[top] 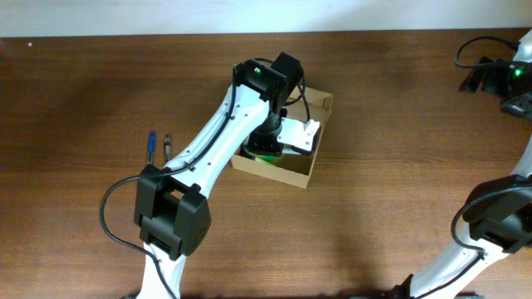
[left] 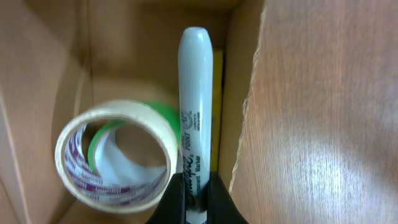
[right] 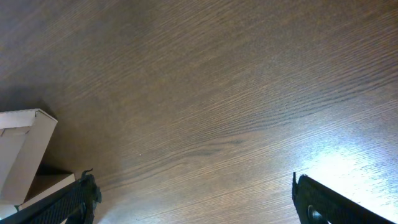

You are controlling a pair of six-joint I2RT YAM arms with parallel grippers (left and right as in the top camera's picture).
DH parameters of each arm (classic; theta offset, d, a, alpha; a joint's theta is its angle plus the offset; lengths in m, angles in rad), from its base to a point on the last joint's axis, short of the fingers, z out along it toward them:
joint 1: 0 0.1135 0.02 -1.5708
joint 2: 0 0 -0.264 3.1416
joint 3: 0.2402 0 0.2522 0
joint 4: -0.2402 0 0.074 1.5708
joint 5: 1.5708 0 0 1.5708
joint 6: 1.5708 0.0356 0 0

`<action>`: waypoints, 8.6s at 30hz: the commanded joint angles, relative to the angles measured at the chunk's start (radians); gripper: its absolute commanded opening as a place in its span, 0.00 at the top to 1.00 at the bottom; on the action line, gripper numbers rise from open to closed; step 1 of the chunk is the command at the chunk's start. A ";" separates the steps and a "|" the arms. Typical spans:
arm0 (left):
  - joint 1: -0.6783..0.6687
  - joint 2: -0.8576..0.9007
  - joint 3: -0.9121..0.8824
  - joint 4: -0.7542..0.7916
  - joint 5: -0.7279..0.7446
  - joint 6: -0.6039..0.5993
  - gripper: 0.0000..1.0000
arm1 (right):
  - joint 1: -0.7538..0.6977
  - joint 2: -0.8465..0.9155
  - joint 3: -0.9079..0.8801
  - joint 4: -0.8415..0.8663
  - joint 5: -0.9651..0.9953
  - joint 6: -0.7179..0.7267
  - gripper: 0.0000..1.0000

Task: Pack container
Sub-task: 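Carry the white marker into the box and release it, then return the left gripper to the pens and grasp the blue pen, then carry the blue pen into the box and release it, then move the left gripper back toward the clear pen, then lower the left gripper and grasp the clear pen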

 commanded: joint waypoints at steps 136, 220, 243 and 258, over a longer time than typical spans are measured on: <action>0.620 -0.318 0.033 0.256 0.187 -0.484 0.98 | 0.003 -0.002 -0.005 0.000 -0.008 -0.002 0.01; 0.665 -0.292 -0.725 0.517 -0.116 -1.262 0.58 | 0.003 -0.002 -0.005 0.000 -0.008 -0.002 0.01; 0.660 -0.112 -0.725 0.615 -0.090 -1.262 0.59 | 0.003 -0.002 -0.005 0.000 -0.008 -0.002 0.01; 0.651 -0.131 -0.592 0.555 -0.002 -1.091 0.98 | 0.003 -0.002 -0.005 0.000 -0.008 -0.002 0.01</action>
